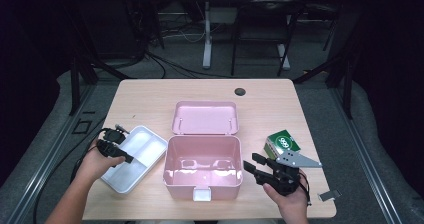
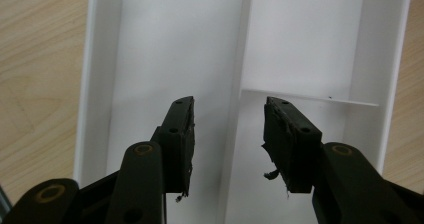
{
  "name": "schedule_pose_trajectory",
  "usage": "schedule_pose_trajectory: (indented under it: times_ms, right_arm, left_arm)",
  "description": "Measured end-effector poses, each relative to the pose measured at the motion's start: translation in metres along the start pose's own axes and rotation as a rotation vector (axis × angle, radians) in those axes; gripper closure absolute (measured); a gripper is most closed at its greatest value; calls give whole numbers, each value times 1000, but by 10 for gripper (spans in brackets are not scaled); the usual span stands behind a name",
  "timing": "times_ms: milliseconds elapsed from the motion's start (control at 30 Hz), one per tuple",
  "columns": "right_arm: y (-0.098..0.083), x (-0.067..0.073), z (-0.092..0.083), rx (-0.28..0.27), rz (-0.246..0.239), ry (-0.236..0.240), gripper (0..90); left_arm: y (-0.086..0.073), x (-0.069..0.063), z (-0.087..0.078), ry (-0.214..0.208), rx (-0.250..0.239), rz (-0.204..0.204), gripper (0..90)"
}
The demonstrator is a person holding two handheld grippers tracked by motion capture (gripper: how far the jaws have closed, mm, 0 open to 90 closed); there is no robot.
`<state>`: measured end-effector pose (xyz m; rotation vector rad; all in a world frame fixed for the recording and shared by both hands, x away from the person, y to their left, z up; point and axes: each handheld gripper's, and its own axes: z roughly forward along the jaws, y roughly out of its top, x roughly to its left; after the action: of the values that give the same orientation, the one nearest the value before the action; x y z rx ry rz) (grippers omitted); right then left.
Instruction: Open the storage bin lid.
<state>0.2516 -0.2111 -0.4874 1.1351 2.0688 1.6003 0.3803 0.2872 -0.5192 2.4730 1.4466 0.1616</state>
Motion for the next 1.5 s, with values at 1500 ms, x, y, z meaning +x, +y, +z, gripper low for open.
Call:
schedule_pose_trajectory:
  times_ms: [1500]
  right_arm:
    - [51, -51, 22, 375, -76, -224, 268]
  left_arm:
    - [-21, -36, -43, -47, -183, 18, 370]
